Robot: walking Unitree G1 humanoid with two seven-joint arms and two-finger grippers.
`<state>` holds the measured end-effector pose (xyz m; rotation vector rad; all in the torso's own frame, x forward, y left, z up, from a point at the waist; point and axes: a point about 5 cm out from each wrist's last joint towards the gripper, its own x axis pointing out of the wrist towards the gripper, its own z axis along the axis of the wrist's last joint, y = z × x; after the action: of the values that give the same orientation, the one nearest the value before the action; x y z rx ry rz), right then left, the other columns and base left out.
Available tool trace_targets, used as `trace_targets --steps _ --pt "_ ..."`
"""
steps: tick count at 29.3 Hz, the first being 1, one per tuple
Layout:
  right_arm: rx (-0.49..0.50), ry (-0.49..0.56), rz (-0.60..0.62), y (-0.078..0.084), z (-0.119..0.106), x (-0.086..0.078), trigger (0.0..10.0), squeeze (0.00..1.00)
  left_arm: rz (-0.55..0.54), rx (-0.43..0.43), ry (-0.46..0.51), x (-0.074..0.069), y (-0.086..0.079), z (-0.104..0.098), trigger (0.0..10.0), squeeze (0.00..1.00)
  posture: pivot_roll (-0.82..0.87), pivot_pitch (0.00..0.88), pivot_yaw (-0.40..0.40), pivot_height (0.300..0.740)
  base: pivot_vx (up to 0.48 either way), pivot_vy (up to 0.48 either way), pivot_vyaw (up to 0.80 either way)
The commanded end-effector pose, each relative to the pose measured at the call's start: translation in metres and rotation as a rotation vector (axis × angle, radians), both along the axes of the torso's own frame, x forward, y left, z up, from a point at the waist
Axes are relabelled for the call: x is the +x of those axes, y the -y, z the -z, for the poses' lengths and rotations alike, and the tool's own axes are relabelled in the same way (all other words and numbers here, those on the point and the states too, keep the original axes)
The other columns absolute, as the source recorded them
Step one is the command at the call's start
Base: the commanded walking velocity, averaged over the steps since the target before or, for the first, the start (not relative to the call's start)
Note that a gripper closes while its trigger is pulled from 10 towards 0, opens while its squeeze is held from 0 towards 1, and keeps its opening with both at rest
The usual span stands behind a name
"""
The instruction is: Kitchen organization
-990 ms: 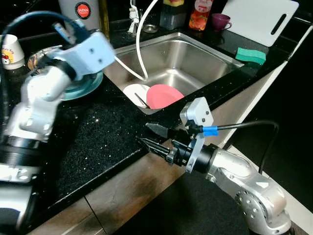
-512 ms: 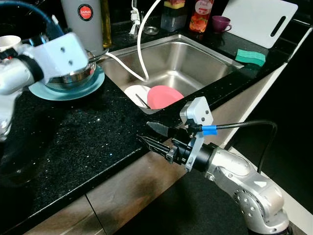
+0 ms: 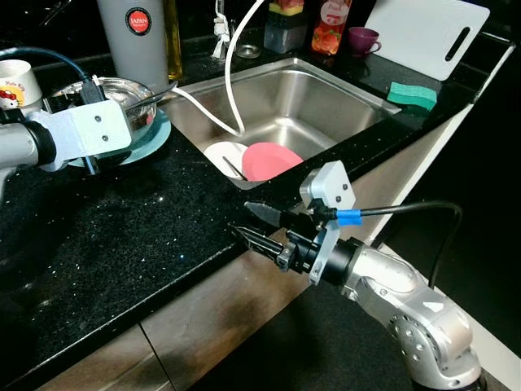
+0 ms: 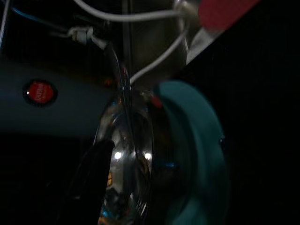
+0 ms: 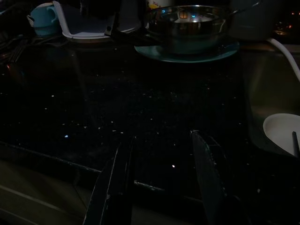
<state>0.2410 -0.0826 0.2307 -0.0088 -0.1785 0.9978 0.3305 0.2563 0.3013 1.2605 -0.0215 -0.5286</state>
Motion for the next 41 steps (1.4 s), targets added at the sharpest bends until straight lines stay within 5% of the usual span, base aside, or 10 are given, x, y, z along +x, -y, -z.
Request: trace_targets --steps 1,2,7,14,22,24,41 --pt "-0.004 0.000 -0.003 0.001 0.001 -0.002 10.0 0.00 -0.019 0.068 0.020 0.004 -0.003 0.001 10.0 0.97 -0.02 0.038 -0.037 0.740 0.000 0.000 0.00" --pt "-0.004 0.000 -0.002 0.001 0.001 -0.002 10.0 0.00 -0.028 0.071 0.024 0.005 -0.004 0.001 10.0 0.00 -0.02 0.039 -0.036 0.740 0.000 0.000 0.00" --pt "-0.006 -0.001 0.001 0.001 0.001 -0.002 10.0 0.00 -0.057 0.095 0.009 0.009 -0.011 0.002 10.0 0.00 -0.02 0.041 -0.033 0.740 0.000 0.000 0.00" --pt "-0.007 0.000 0.007 0.002 0.001 -0.002 10.0 0.00 -0.172 0.152 -0.236 0.011 -0.041 0.035 10.0 0.00 -0.03 0.041 -0.025 0.740 0.000 0.000 0.00" --pt "-0.009 0.001 0.010 0.002 0.001 -0.002 10.0 0.00 -0.212 0.101 -0.305 0.012 -0.048 0.042 10.0 0.00 -0.03 0.036 -0.027 0.740 0.000 0.000 0.00" --pt "-0.009 0.002 0.009 0.002 0.001 -0.002 10.0 0.00 -0.213 0.084 -0.332 0.012 -0.050 0.044 0.0 0.00 -0.03 0.029 -0.029 0.740 0.000 0.000 0.00" --pt "-0.013 0.007 0.004 0.001 0.001 0.000 10.0 0.00 -0.170 0.052 -0.361 0.012 -0.047 0.037 0.0 0.00 -0.03 0.018 -0.029 0.740 0.000 0.000 0.00"
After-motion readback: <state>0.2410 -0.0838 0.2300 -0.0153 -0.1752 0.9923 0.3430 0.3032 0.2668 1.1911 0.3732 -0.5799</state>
